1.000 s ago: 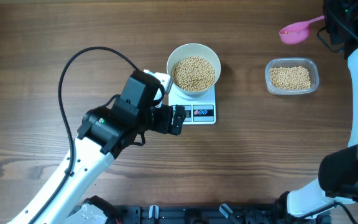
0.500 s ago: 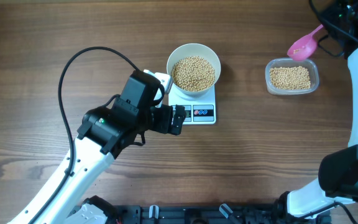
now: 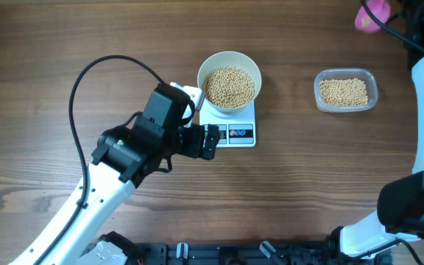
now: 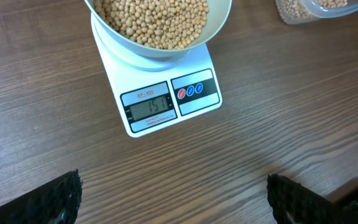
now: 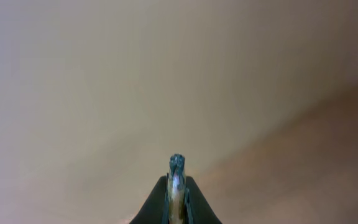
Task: Scoop item into bowl and weigh 150g on scale
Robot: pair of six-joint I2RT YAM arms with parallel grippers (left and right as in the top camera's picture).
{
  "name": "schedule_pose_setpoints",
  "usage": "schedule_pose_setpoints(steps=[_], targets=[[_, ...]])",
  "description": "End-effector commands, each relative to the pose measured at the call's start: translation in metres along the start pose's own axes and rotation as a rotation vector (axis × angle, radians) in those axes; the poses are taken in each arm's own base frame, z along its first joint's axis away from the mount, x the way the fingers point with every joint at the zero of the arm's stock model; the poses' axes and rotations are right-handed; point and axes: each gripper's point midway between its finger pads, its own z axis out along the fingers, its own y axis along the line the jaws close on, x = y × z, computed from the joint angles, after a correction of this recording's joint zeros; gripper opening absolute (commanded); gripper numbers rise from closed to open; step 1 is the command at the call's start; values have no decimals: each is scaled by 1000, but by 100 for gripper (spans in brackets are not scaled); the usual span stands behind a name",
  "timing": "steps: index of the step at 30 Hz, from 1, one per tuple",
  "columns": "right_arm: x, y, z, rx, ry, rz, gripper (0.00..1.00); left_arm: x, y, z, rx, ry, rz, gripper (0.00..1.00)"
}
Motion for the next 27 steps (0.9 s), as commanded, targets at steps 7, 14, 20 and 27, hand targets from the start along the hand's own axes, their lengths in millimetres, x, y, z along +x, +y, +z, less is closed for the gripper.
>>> schedule_pose_setpoints(steps=[7, 14, 20, 27], targets=[[31, 84, 11, -462, 115, 22, 4, 0, 0, 0, -6, -4, 24, 100], [90, 165, 4, -691, 201, -103, 4, 0, 0, 0, -6, -4, 24, 100], [139, 222, -3, -757, 181, -300, 4, 0, 0, 0, -6, -4, 24, 100], [185, 259, -13, -794, 245, -320, 4, 0, 0, 0, -6, -4, 24, 100]])
